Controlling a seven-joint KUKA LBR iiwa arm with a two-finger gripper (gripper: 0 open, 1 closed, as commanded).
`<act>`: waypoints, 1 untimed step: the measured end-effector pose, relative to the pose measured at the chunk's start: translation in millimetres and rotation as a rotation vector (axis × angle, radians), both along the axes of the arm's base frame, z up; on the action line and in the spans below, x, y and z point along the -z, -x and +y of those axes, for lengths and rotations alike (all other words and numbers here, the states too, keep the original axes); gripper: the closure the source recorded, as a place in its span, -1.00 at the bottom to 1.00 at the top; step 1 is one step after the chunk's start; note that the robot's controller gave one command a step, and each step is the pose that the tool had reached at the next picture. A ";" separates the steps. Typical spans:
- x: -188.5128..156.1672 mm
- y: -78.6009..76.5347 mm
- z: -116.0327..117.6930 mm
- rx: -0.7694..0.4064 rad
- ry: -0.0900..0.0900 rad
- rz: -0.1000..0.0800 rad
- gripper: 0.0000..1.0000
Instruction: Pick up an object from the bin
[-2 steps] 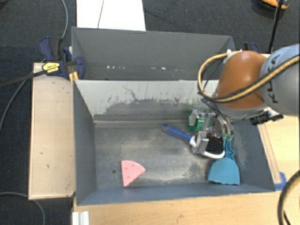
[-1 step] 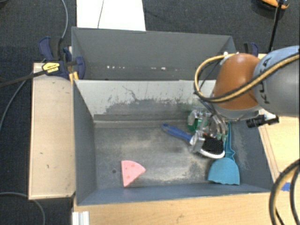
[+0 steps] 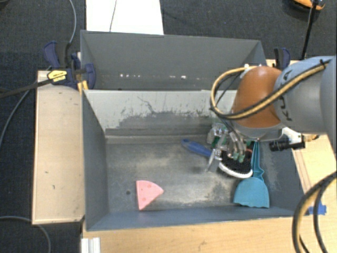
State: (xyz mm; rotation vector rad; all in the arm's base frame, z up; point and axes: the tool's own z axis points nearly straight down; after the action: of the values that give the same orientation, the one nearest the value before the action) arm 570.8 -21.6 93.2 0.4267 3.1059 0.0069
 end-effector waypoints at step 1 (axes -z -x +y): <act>16.8 10.0 25.6 0.119 0.002 -0.003 1.00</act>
Offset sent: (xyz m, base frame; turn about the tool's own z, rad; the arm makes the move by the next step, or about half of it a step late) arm 0.0000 0.0000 0.0000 0.0000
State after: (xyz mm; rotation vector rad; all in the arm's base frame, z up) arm 560.8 4.0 76.4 0.6091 3.0716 0.0034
